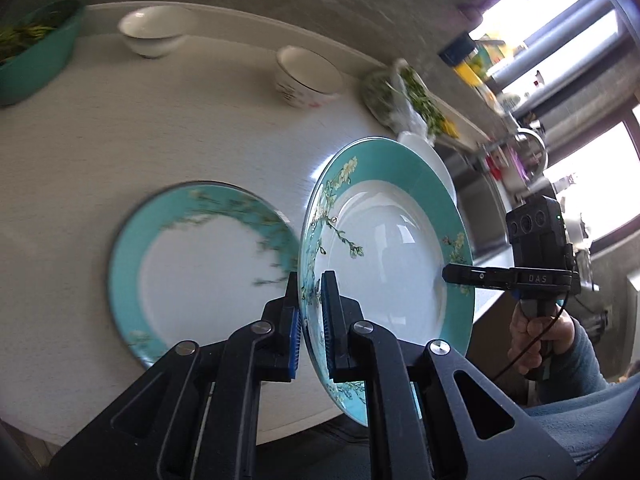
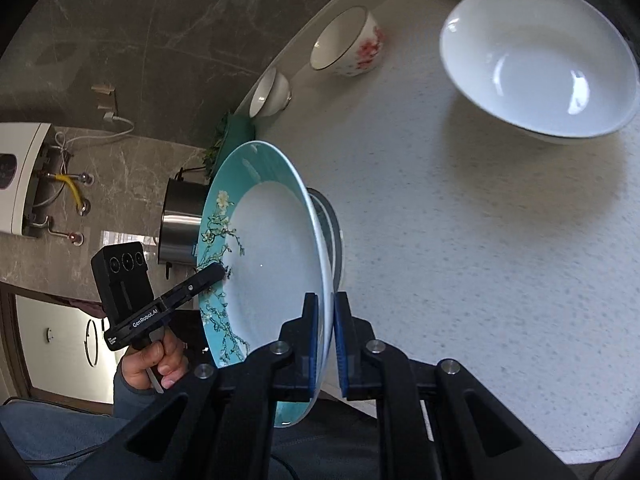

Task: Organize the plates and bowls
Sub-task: 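Carry the second teal plate with both grippers and lower it onto the plate stack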

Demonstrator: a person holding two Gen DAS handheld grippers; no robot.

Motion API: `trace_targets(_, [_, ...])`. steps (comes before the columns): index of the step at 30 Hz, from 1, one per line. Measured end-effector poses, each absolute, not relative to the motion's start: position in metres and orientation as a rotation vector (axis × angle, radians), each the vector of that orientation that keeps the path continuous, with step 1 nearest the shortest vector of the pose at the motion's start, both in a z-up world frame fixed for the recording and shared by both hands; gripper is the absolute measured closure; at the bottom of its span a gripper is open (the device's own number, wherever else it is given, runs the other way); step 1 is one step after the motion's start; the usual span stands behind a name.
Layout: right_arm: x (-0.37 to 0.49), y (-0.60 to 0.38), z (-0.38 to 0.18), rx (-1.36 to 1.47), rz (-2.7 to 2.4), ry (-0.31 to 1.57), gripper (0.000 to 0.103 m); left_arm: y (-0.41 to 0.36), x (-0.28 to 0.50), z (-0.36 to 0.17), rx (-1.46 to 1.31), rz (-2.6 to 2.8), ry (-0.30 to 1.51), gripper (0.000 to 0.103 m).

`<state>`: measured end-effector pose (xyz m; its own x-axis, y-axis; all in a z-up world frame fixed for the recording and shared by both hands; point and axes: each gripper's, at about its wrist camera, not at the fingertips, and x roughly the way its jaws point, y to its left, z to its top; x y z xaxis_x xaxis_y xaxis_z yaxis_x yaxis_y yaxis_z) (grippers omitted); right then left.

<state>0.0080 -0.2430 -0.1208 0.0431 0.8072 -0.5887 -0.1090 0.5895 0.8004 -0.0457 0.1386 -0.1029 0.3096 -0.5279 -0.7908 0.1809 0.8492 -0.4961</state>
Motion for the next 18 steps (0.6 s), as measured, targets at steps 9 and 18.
trace_targets(9, [0.033, -0.154, -0.147, 0.531, 0.813, 1.423, 0.091, 0.241, -0.034, -0.143, -0.349, -0.355, 1.196, 0.095])
trace_targets(18, [0.036, -0.117, -0.161, 0.409, 0.726, 1.447, 0.091, 0.279, -0.021, -0.186, -0.314, -0.313, 1.247, 0.091])
